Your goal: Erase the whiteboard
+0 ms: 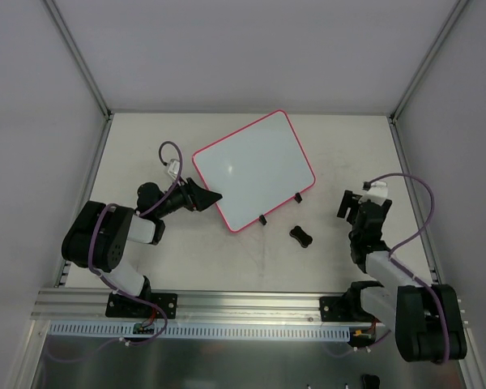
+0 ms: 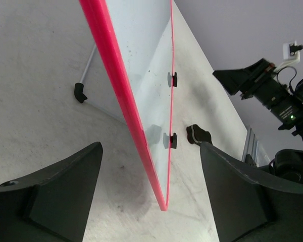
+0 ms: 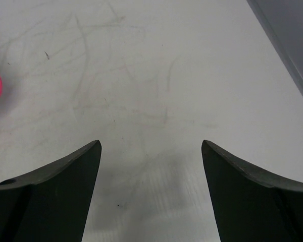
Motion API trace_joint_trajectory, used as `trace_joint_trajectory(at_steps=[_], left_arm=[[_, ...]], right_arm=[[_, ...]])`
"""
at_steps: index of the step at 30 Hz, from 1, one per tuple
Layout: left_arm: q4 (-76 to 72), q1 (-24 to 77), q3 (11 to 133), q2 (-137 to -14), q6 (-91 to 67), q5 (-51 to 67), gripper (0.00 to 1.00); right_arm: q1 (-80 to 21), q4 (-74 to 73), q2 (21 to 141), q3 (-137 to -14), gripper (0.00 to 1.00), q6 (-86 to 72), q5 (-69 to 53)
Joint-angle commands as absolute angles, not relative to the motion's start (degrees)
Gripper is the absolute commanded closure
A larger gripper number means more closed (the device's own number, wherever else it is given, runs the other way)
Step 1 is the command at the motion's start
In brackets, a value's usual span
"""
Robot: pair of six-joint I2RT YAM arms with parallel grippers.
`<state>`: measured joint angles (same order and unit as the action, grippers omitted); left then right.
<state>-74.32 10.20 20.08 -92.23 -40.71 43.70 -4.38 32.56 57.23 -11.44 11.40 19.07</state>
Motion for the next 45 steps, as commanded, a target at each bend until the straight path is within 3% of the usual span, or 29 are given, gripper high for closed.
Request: trace_joint_trajectory(at_steps=[1,6,15,17,18,22,23,27,29,35,42,45], left_arm=[[-96.33,10.55,18.9,-90.01,-38.59,41.84,0.19],[-96.07,9.58,14.15,-83.68,-37.09,38.42,0.01],[-90.11,9.05,6.78,-74.28,-35.95,31.91,0.01],[-85.98,9.05,4.23,-70.07,-35.51,28.67,0.01],[-82.04,9.14,4.04,-64.13,-34.99,27.7,0.01],[-46.43,9.49,4.57,-43.55,-31.3,20.58,0.01],[-40.14,9.49,5.27,-34.72,-31.03,18.65,0.01],[-14.37,9.58,9.22,-17.95,-29.36,9.25,0.01],[-4.2,9.58,11.85,-15.13,-28.48,4.41,0.01],[6.15,9.58,17.83,-16.87,-25.06,-1.57,0.01],[8.35,9.58,18.28,-22.06,-25.05,-6.15,0.01],[8.26,9.58,17.76,-19.35,-24.34,-4.75,0.01]], right_arm=[[-3.96,51.93,62.13,-9.49,0.16,15.02,18.99],[-3.96,59.03,71.94,-10.19,0.17,16.26,16.26],[-3.6,62.14,76.37,-10.72,0.17,17.05,13.53],[-3.6,62.05,76.46,-10.81,0.1,16.7,14.76],[-3.6,61.44,76.46,-11.07,0.01,16.09,16.07],[-3.69,60.12,76.29,-11.69,0.01,15.29,18.28],[-3.69,60.12,76.29,-11.6,0.01,15.21,18.19],[-3.69,60.03,76.29,-11.69,0.01,15.38,18.19],[-3.69,60.03,76.46,-11.95,0.01,15.73,16.45],[-6.5,58.02,69.63,-10.55,0.01,19.16,17.4],[-6.94,24.34,54.42,-19.32,0.01,5.68,23.72],[-7.03,18.2,51.69,-21.18,0.01,2.47,22.86]])
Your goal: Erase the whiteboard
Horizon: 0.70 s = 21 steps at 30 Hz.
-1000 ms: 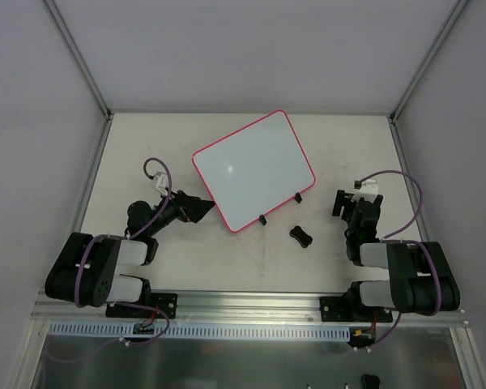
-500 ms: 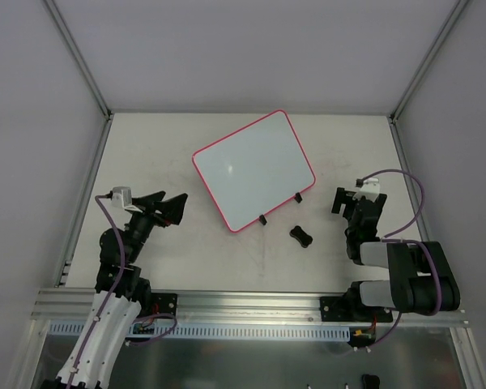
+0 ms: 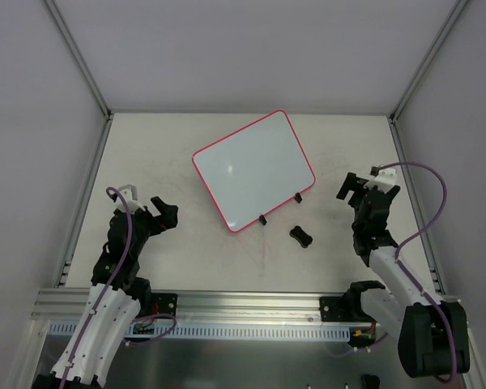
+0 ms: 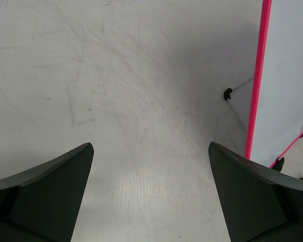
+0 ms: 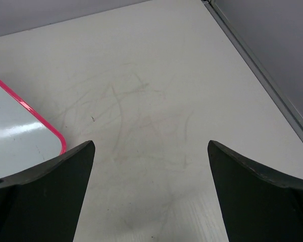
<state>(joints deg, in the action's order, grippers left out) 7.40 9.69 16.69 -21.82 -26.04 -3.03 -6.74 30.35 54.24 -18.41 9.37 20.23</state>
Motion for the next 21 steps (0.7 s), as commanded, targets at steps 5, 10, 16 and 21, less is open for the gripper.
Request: trace_joint_trajectory(at_steps=[5,10,16,21], left_arm=[[8.35,9.58,16.53,-15.3,-24.34,-5.01,0.01],[8.26,9.49,16.52,-15.29,-24.7,-5.45,0.01],[8.26,9.58,16.87,-16.17,-24.7,-5.62,0.01],[8.35,9.58,16.61,-16.08,-24.87,-5.19,0.01]], right_arm=[[-6.94,23.03,48.52,-17.49,0.01,1.14,20.66],[-6.94,20.75,50.79,-19.42,0.01,0.7,22.68],[-6.94,20.74,51.15,-19.69,0.01,0.62,23.2],[-6.94,20.83,51.41,-20.04,0.01,0.61,22.59]])
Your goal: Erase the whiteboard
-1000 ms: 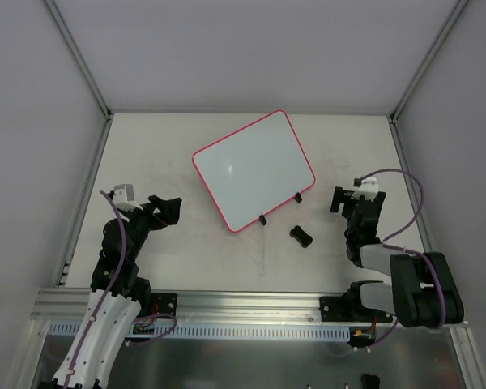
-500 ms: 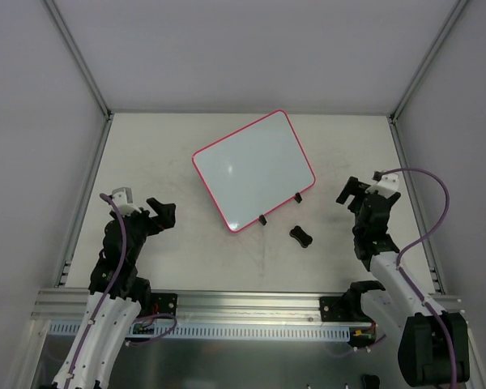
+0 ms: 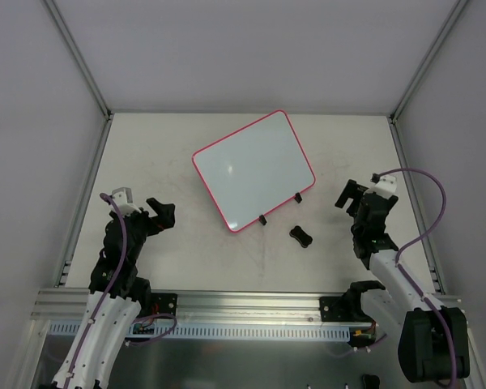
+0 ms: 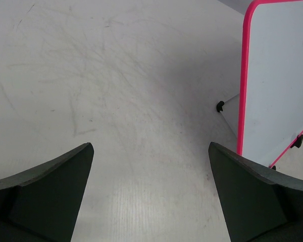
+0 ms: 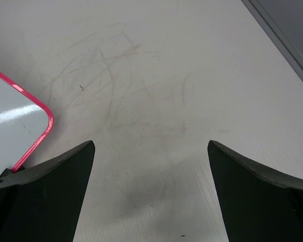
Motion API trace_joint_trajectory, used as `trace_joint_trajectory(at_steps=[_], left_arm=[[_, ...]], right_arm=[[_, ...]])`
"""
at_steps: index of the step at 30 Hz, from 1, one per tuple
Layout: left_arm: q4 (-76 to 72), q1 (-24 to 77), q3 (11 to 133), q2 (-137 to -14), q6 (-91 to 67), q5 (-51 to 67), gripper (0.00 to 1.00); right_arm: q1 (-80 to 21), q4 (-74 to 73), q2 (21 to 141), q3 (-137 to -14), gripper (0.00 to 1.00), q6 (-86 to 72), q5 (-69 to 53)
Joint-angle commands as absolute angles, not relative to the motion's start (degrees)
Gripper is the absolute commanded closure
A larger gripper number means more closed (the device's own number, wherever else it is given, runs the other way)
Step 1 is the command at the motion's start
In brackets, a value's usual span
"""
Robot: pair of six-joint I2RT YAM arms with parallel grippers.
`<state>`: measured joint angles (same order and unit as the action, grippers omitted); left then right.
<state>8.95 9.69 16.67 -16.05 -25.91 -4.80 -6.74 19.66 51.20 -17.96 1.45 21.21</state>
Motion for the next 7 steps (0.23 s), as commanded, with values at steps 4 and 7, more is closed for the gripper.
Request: trace_joint_trajectory(at_steps=[4,7], left_arm=[[8.53,9.58,16.7,-15.65,-24.87,-4.84,0.01],[8.7,9.58,16.44,-15.47,-24.87,-4.83,0.01]], right_arm=[[-6.94,20.74,51.24,-20.13,0.01,0.18,23.03],[-6.94,20.04,51.94,-20.83,0.01,-0.96,23.9]])
